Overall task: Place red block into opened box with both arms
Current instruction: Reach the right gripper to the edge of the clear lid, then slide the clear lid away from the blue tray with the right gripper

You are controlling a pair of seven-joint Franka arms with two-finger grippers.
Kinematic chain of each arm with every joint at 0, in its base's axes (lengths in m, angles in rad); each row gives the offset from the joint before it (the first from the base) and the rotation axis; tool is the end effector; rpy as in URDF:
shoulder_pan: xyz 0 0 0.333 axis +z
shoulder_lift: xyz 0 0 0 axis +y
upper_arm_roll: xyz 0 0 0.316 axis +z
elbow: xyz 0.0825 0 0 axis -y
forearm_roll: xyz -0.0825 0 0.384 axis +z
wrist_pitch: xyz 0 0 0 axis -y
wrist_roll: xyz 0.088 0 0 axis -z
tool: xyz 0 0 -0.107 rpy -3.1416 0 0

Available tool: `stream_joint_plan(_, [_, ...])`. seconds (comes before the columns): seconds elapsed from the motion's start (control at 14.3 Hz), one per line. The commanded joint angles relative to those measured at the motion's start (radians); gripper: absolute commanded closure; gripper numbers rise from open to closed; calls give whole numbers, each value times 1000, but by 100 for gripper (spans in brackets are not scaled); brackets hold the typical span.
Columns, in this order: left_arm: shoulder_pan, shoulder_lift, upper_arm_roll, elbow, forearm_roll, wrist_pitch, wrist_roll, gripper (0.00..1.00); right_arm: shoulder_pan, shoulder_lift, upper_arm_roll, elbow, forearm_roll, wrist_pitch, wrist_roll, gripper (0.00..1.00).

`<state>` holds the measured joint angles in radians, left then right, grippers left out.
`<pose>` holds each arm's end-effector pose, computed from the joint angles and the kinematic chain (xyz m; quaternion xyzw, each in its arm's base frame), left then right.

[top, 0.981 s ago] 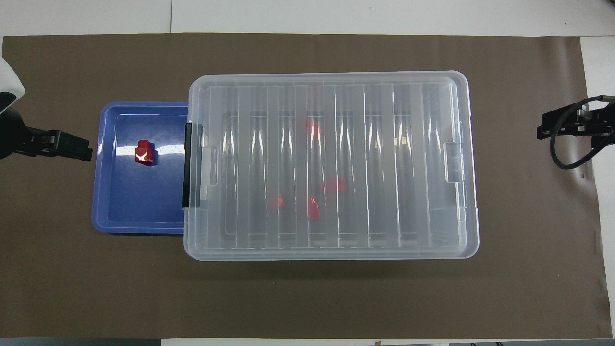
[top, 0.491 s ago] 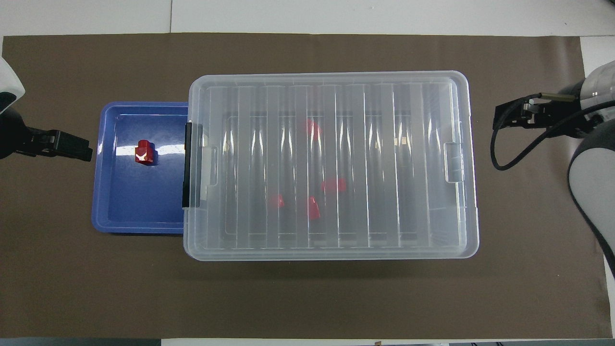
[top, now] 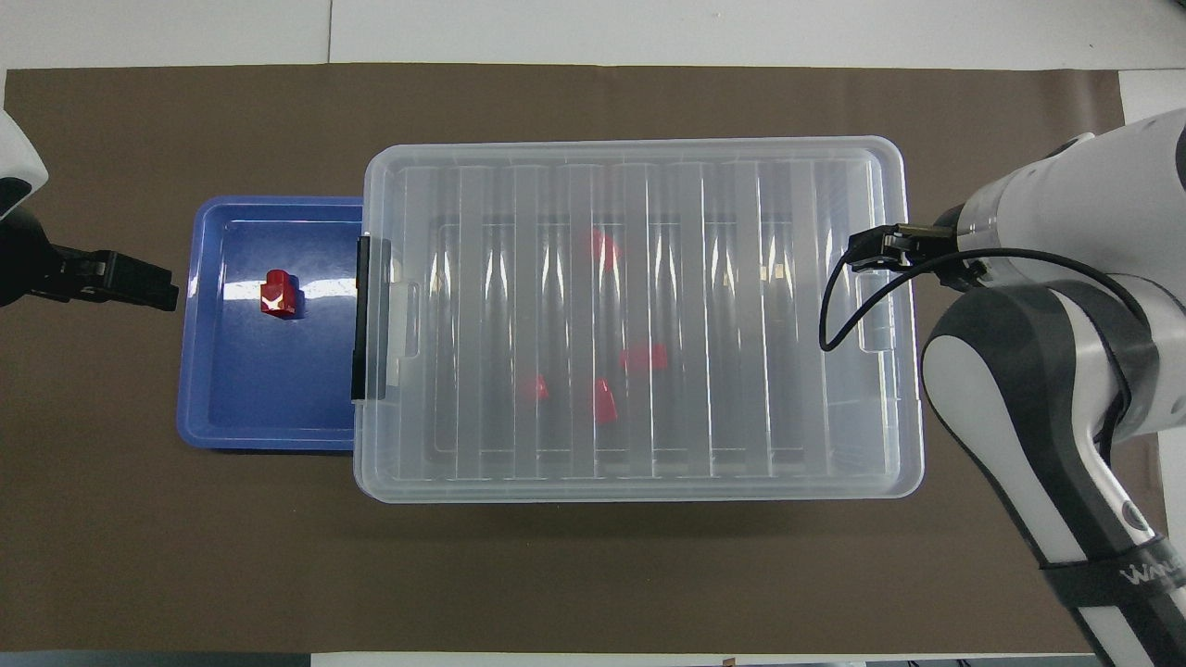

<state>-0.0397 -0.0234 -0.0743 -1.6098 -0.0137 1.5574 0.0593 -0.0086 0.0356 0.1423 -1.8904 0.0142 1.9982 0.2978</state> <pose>0.5414 -0.0640 0.6178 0.9961 -0.0865 -0.0147 0.0056 0.5727 0.0771 0.4895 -0.9957 0.0847 -0.0335 0.0166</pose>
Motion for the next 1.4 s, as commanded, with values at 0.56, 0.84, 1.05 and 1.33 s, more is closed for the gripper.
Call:
stream_joint_plan(0.56, [6, -13, -1, -16, -15, 10, 8, 0, -108, -31, 3, -142, 7, 79, -175, 0])
stream_joint_plan(0.84, [6, -13, -1, -16, -15, 10, 8, 0, -154, -31, 3, -157, 7, 118, -264, 0])
stream_joint_plan(1.05, [6, -13, -1, -16, -15, 10, 8, 0, -192, -29, 3, -157, 6, 125, -333, 0])
stream_joint_plan(1.33, [6, -13, -1, -16, -15, 10, 8, 0, -240, -25, 2, -148, -3, 122, -408, 0])
